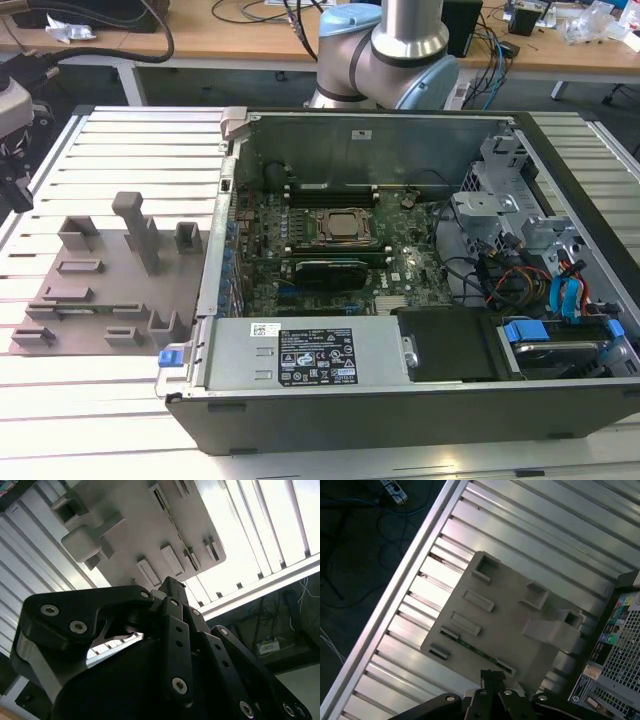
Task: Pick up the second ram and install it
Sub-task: 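Pick up the second ram and move it above second insertion slot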
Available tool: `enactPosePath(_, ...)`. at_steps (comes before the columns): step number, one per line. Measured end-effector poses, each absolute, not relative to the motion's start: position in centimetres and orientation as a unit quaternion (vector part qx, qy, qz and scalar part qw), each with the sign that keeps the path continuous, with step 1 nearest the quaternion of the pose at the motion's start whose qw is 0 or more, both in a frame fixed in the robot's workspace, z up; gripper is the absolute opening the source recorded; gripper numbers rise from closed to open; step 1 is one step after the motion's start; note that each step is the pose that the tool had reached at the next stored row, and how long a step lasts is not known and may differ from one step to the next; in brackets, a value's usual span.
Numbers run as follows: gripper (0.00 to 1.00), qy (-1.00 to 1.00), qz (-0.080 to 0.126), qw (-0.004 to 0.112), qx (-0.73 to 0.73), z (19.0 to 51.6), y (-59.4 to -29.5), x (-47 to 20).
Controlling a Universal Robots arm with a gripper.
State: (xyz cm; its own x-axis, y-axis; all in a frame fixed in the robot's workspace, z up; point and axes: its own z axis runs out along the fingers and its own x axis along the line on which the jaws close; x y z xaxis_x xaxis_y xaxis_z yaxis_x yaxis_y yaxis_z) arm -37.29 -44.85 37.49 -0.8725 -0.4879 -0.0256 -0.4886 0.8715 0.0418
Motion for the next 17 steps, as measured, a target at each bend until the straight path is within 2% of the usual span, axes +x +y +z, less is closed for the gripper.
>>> enactPosePath(17, 0.1, 0.93, 0.024, 0.004, -0.366, 37.49, -44.85, -37.29)
